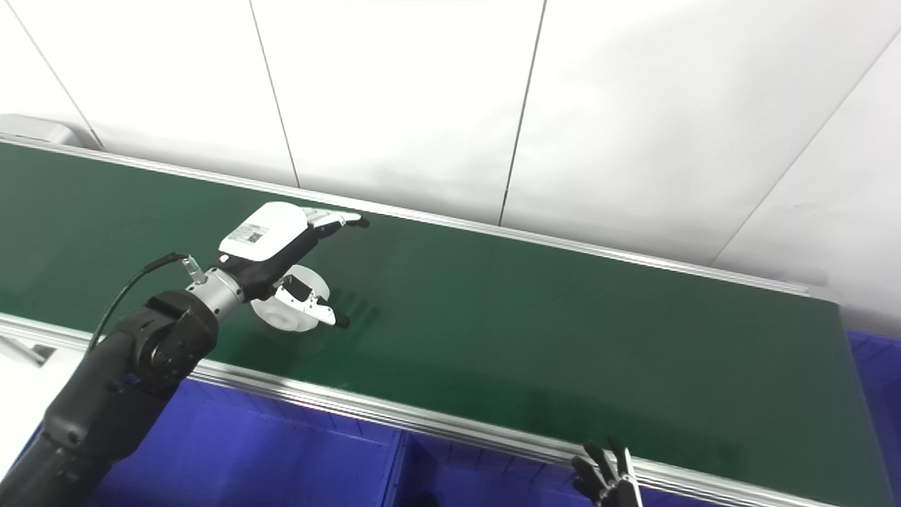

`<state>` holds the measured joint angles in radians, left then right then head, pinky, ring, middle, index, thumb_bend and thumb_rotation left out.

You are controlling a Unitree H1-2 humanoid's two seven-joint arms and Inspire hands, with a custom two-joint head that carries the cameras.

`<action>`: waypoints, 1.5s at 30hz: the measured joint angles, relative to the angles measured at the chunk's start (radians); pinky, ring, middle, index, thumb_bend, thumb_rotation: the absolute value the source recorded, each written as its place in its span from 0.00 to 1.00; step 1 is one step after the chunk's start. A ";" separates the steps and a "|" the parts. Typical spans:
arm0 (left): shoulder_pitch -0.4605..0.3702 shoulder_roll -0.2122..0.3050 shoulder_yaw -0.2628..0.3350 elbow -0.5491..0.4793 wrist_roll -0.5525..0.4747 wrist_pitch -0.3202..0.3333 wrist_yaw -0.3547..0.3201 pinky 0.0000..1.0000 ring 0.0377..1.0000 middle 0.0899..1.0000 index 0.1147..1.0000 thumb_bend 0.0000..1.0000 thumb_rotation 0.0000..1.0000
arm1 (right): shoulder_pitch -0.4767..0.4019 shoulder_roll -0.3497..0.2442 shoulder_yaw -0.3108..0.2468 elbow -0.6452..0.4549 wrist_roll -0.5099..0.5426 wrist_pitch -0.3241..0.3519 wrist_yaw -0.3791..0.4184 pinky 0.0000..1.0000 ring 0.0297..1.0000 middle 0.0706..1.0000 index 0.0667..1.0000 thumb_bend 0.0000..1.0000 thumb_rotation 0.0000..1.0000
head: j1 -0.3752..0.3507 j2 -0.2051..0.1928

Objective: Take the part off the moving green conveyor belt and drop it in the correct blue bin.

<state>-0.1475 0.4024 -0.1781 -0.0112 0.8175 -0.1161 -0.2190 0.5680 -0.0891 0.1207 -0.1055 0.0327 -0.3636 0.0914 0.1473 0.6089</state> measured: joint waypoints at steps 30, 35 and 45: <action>-0.050 0.102 -0.125 0.083 0.018 -0.023 -0.017 0.51 0.52 0.53 0.55 0.94 0.18 | 0.016 0.010 0.005 -0.034 0.000 0.003 0.000 0.82 0.83 0.89 0.97 0.97 1.00 | -0.012 0.028; -0.050 0.095 -0.119 0.075 -0.013 -0.040 -0.001 0.46 0.44 0.44 0.43 0.55 0.02 | 0.016 0.010 0.005 -0.034 0.003 0.003 0.000 0.82 0.82 0.89 0.97 0.98 1.00 | -0.015 0.032; -0.017 0.010 -0.062 0.075 -0.163 -0.075 0.052 0.36 0.39 0.43 0.42 0.52 0.00 | 0.020 0.014 0.005 -0.041 0.001 0.003 0.000 0.82 0.82 0.88 0.97 0.97 1.00 | -0.017 0.035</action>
<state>-0.1647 0.4129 -0.2399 0.0639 0.6544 -0.1915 -0.1671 0.5879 -0.0752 0.1259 -0.1466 0.0332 -0.3606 0.0914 0.1304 0.6443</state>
